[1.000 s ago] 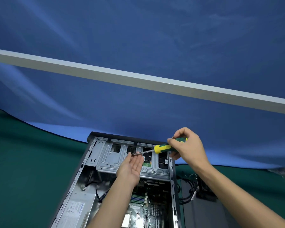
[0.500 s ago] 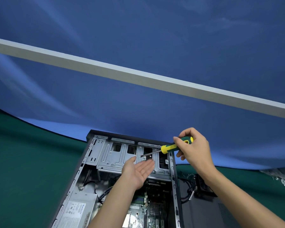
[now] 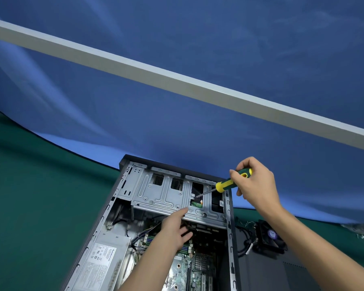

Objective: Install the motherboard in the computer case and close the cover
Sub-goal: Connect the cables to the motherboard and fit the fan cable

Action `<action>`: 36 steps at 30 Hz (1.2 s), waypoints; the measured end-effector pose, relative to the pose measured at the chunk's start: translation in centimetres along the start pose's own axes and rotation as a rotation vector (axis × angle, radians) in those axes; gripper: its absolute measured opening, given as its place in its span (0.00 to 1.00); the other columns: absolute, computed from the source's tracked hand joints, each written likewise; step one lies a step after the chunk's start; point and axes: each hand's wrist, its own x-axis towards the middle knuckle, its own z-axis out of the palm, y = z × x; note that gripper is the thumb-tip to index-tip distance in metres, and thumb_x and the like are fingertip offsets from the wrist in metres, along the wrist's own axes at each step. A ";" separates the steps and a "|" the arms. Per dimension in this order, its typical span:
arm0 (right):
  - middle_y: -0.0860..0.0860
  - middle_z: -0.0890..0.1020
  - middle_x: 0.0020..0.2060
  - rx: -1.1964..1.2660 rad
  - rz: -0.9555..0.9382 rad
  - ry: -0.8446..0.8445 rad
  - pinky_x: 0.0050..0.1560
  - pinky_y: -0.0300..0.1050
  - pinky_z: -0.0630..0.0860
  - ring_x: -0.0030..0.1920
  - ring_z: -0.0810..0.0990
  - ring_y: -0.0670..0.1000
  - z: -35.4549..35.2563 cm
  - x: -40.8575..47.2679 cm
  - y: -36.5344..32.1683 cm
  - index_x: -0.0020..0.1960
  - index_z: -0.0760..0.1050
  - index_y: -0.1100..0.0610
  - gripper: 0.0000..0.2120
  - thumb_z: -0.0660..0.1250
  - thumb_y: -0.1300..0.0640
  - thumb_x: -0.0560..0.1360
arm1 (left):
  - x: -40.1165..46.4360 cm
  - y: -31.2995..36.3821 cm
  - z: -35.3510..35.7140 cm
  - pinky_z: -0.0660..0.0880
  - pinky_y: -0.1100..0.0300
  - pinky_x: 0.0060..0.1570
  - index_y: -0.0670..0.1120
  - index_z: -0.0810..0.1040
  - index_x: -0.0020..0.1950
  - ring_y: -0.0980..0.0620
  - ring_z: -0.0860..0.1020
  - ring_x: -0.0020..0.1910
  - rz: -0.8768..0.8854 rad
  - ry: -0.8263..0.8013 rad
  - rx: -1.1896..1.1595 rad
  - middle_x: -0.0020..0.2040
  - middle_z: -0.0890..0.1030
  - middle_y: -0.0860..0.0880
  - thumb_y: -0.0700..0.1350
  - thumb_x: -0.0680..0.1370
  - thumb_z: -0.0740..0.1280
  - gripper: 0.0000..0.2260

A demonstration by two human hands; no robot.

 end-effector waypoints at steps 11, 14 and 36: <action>0.56 0.80 0.33 -0.045 0.004 -0.014 0.24 0.43 0.70 0.28 0.79 0.56 0.8 1.5 0.1 0.41 0.70 0.52 0.08 0.69 0.54 0.73 | 2.6 -0.3 0.2 0.72 0.48 0.56 0.35 0.71 0.62 0.39 0.63 0.70 -0.007 -0.068 0.028 0.72 0.62 0.36 0.33 0.74 0.69 0.17; 0.56 0.80 0.33 -0.058 0.004 -0.020 0.25 0.44 0.71 0.28 0.79 0.56 1.0 1.7 0.2 0.41 0.70 0.52 0.07 0.69 0.54 0.73 | 3.0 -0.2 0.3 0.70 0.45 0.60 0.34 0.68 0.66 0.39 0.59 0.73 -0.019 -0.063 0.012 0.74 0.60 0.36 0.32 0.75 0.68 0.21; 0.55 0.81 0.39 -0.208 0.030 -0.417 0.28 0.45 0.77 0.28 0.80 0.51 1.1 4.2 -3.6 0.52 0.66 0.51 0.08 0.63 0.57 0.75 | 2.7 -0.2 0.2 0.75 0.47 0.52 0.33 0.72 0.62 0.40 0.77 0.54 -0.037 -0.087 0.029 0.55 0.78 0.37 0.31 0.75 0.66 0.16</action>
